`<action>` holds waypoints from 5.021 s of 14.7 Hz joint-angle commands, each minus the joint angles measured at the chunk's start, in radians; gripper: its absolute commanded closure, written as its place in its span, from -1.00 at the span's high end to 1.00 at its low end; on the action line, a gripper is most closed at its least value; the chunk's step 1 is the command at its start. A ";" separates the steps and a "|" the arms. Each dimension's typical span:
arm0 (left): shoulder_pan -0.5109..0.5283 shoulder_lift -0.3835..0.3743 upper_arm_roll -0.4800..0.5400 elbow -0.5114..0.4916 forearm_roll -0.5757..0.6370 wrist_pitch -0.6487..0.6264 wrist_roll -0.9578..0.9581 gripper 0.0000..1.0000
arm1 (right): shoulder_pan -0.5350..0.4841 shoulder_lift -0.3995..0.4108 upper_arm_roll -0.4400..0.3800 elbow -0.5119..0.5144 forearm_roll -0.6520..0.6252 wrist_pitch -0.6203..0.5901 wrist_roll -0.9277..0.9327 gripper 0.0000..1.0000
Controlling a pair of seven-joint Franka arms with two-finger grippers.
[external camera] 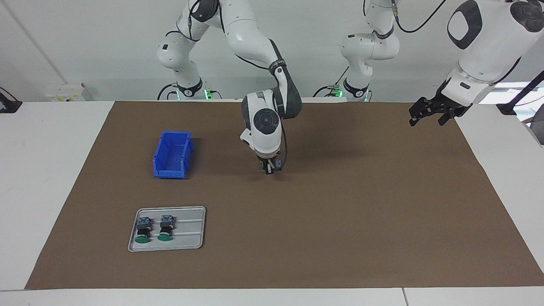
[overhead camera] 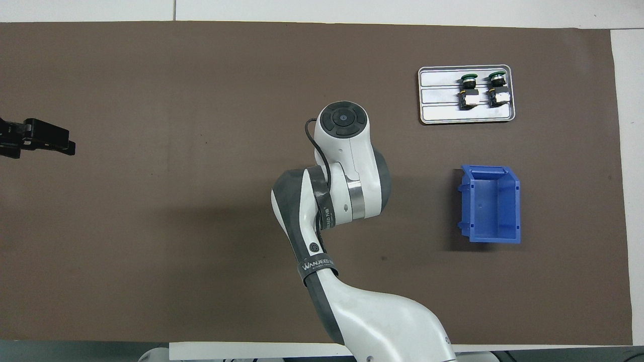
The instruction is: Place and press button with both arms
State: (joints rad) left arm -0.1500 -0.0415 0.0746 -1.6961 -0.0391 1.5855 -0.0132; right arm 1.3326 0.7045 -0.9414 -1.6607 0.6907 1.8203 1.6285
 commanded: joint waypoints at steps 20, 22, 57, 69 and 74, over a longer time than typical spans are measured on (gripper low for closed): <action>-0.269 0.066 -0.013 -0.128 -0.074 0.293 -1.897 1.00 | -0.446 -0.134 -0.283 0.294 -0.028 -0.432 -1.427 0.63; -0.338 0.120 -0.013 -0.125 -0.080 0.338 -1.987 1.00 | -0.475 -0.134 -0.280 0.328 -0.045 -0.464 -1.467 0.63; -0.769 0.493 -0.012 -0.102 -0.143 0.720 -2.334 0.55 | -1.461 -0.621 1.081 0.435 -0.646 -0.725 -1.207 0.63; -0.761 0.486 -0.012 -0.108 -0.143 0.740 -2.326 -1.00 | -1.500 -0.777 1.079 0.065 -0.740 -0.274 -1.521 0.98; -0.703 0.404 -0.001 -0.074 -0.145 0.691 -2.318 -1.00 | -1.488 -0.784 1.081 0.065 -0.735 -0.317 -1.530 0.98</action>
State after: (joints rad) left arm -0.8915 0.4361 0.0695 -1.7476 -0.1748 2.3120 -2.3413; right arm -0.1461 -0.0515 0.1324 -1.5599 -0.0393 1.5077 0.1272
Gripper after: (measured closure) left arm 0.612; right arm 0.009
